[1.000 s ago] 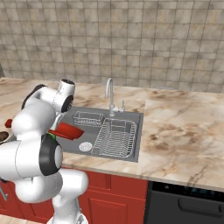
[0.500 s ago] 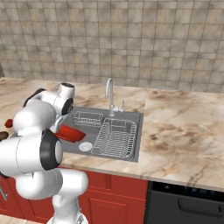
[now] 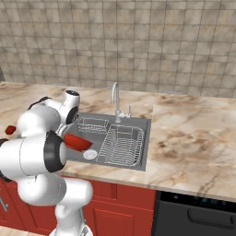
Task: Remove the bell pepper and potato from the sink. Then move the bowl and cup from the counter to the sink for washing.
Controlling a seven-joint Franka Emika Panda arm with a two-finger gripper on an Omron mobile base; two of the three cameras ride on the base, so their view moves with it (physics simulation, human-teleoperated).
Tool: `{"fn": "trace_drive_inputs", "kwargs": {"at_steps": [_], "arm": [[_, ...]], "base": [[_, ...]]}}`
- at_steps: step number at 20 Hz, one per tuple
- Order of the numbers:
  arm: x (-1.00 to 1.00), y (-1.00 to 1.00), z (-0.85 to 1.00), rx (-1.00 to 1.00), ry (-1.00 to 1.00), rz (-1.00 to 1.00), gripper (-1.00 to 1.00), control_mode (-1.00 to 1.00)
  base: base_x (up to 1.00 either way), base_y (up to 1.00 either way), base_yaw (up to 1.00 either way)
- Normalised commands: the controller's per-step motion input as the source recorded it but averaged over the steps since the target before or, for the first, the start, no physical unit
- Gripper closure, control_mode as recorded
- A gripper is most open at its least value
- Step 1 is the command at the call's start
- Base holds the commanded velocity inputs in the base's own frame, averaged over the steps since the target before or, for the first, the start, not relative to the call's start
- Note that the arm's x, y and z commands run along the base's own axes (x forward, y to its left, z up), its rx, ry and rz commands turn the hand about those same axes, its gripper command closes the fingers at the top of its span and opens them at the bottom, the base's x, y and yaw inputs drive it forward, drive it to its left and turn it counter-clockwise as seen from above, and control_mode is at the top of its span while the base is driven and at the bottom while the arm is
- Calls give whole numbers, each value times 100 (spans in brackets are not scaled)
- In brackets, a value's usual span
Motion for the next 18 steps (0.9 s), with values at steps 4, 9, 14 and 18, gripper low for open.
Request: {"fn": "trace_drive_inputs", "kwargs": {"at_steps": [4,9,14,18], "arm": [[21,0,-13,-1,0,-4,100,-100],[20,0,-16,-6,0,-3,100,-100],[18,0,-15,-8,0,-4,100,-100],[16,5,-14,-8,-1,-8,100,-100]], "base": [[0,0,0],[0,0,0],[0,0,0],[0,0,0]]}}
